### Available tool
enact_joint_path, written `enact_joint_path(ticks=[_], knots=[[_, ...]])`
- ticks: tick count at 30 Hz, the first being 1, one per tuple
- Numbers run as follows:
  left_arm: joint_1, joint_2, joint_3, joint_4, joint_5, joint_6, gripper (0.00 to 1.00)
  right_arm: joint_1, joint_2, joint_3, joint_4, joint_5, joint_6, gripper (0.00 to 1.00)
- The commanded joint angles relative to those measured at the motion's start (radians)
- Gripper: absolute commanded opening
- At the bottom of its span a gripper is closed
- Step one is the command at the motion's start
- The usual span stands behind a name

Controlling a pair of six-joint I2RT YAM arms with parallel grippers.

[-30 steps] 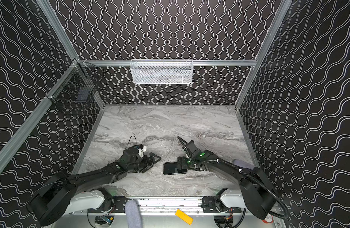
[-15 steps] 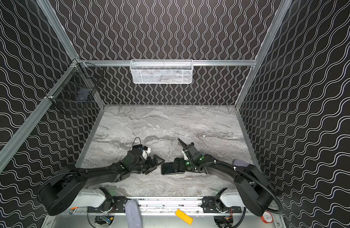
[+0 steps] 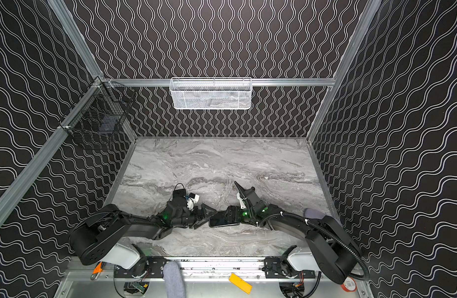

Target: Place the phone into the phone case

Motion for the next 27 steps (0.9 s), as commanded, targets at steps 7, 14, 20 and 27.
enact_joint_path(ticks=[7, 14, 20, 27], knots=[[-0.010, -0.009, -0.005, 0.119, 0.048, -0.023, 0.83, 0.006, 0.075, -0.027, -0.039, -0.082, 0.045, 0.98], [-0.011, -0.097, -0.016, 0.039, 0.002, 0.028, 0.77, 0.005, 0.096, -0.027, -0.044, -0.083, 0.043, 0.98], [-0.010, -0.210, 0.035, -0.170, -0.028, 0.139, 0.69, 0.006, 0.100, -0.019, -0.057, -0.083, 0.039, 0.98], [-0.010, -0.197, 0.019, -0.115, -0.046, 0.139, 0.67, 0.006, 0.099, -0.004, -0.071, -0.082, 0.034, 0.98]])
